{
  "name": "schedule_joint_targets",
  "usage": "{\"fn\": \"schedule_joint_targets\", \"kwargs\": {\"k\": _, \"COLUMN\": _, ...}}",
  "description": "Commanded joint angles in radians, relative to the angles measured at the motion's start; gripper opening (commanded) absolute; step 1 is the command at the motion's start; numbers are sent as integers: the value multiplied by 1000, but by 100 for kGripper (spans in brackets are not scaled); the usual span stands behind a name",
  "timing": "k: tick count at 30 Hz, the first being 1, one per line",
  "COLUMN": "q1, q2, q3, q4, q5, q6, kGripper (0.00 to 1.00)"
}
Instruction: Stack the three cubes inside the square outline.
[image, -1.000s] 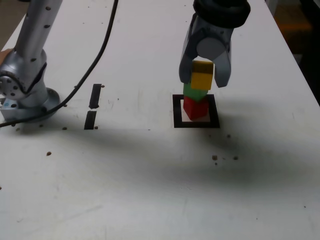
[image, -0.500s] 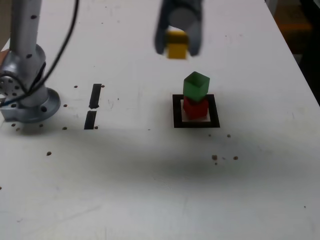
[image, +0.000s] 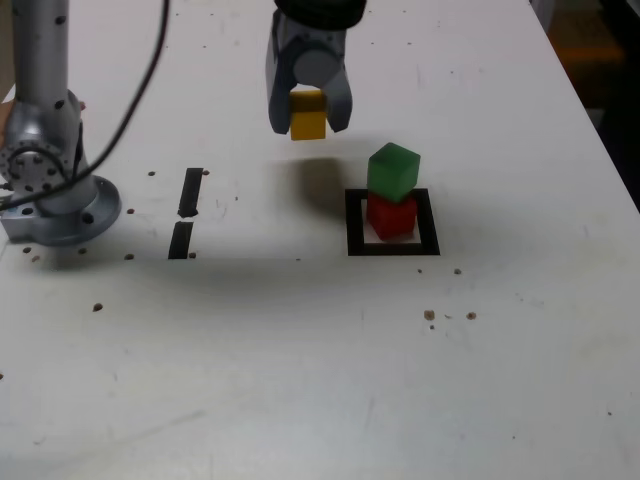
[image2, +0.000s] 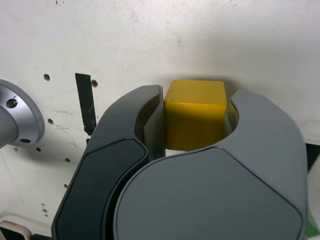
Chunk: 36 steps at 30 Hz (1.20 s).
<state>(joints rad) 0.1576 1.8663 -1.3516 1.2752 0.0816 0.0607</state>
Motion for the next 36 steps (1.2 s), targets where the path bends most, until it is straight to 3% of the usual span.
{"fn": "schedule_joint_targets", "kwargs": {"k": 1, "q1": 0, "q2": 17, "q3": 7, "q4": -15, "q5": -4, "q6": 2, "kGripper": 16}}
{"fn": "schedule_joint_targets", "kwargs": {"k": 7, "q1": 0, "q2": 59, "q3": 26, "q4": -72, "q5": -18, "q6": 7, "kGripper": 25}}
{"fn": "schedule_joint_targets", "kwargs": {"k": 9, "q1": 0, "q2": 64, "q3": 30, "q4": -82, "q5": -25, "q6": 9, "kGripper": 35}}
{"fn": "schedule_joint_targets", "kwargs": {"k": 12, "q1": 0, "q2": 71, "q3": 35, "q4": -86, "q5": -39, "q6": 12, "kGripper": 61}}
{"fn": "schedule_joint_targets", "kwargs": {"k": 17, "q1": 0, "q2": 70, "q3": 38, "q4": -85, "q5": -50, "q6": 12, "kGripper": 85}}
{"fn": "schedule_joint_targets", "kwargs": {"k": 25, "q1": -43, "q2": -62, "q3": -14, "q4": -21, "q5": -24, "q6": -25, "kGripper": 97}}
{"fn": "schedule_joint_targets", "kwargs": {"k": 31, "q1": -172, "q2": -128, "q3": -180, "q4": 144, "q5": 5, "q6": -20, "kGripper": 100}}
{"fn": "schedule_joint_targets", "kwargs": {"k": 33, "q1": -233, "q2": -123, "q3": -261, "q4": 218, "q5": 22, "q6": 24, "kGripper": 100}}
{"fn": "schedule_joint_targets", "kwargs": {"k": 36, "q1": -295, "q2": -92, "q3": -325, "q4": 257, "q5": 27, "q6": 111, "kGripper": 100}}
